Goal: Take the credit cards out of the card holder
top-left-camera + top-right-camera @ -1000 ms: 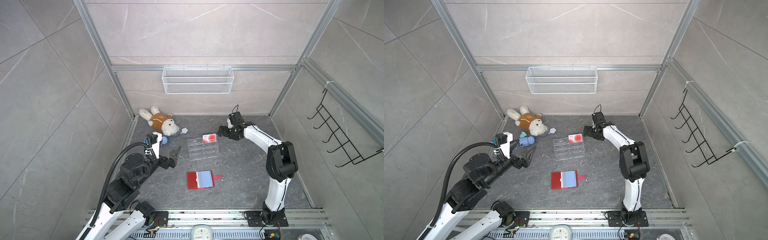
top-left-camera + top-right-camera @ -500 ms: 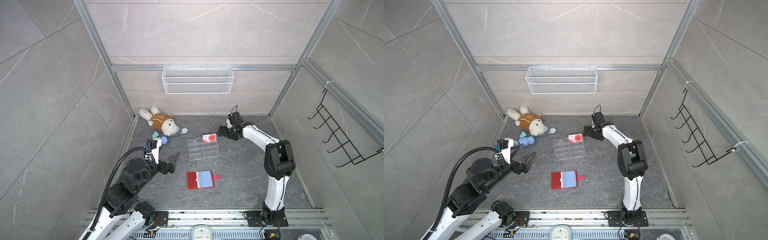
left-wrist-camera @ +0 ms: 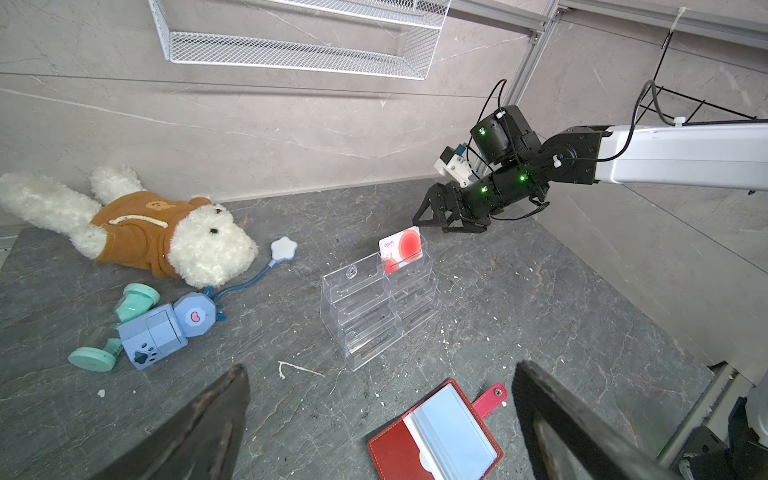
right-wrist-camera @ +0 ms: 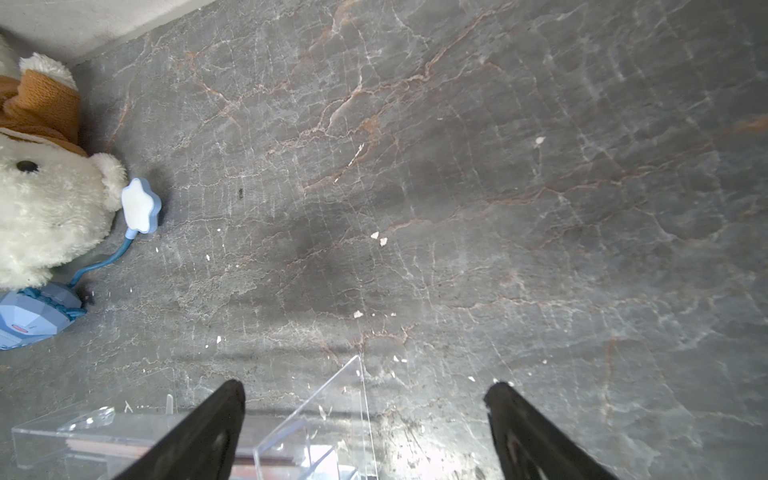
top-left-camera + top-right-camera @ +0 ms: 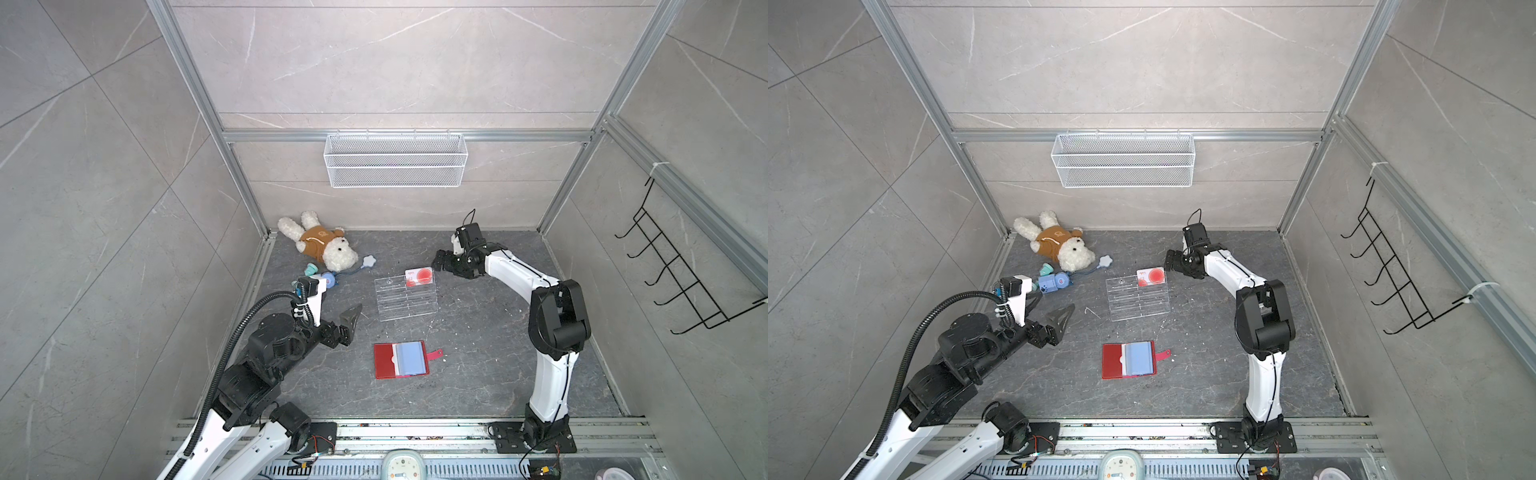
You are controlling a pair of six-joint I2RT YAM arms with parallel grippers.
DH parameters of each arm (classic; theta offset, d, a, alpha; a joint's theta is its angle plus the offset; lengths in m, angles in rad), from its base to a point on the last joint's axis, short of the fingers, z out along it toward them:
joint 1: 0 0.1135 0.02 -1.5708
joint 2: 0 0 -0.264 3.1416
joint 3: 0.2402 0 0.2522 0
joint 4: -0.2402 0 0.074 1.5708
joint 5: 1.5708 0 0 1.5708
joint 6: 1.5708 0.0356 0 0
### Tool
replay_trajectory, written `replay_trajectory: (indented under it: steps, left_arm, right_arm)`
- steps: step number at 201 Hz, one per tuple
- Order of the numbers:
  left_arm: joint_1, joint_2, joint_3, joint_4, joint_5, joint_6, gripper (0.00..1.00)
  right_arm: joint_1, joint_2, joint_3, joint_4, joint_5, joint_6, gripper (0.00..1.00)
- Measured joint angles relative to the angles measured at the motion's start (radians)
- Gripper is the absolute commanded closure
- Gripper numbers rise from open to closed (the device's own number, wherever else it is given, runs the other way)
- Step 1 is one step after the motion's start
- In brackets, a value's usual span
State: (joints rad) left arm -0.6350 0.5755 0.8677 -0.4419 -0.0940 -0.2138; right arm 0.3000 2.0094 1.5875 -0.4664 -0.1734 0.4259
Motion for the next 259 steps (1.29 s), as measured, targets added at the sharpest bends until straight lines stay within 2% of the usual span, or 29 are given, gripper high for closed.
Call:
replay_trajectory:
  steps: [100,160,189,259]
  left_arm:
    - [0.0,0.01,-0.024,0.0,0.019,-0.002,0.0]
    - [0.0,0.01,-0.036,0.002,0.016,-0.025,0.0]
    - [0.0,0.004,-0.081,0.002,-0.014,-0.046,0.0]
    - [0.0,0.01,-0.186,0.041,-0.155,-0.119,0.0]
  right_arm:
    - [0.016,-0.009,-0.026,0.007,-0.018,0.001,0.07]
    - [0.003,-0.055,-0.026,0.007,0.013,0.004,0.02]
    - [-0.037,-0.16,-0.081,0.029,0.028,0.004,0.0]
    - [-0.119,-0.55,-0.391,0.168,0.053,-0.021,0.0]
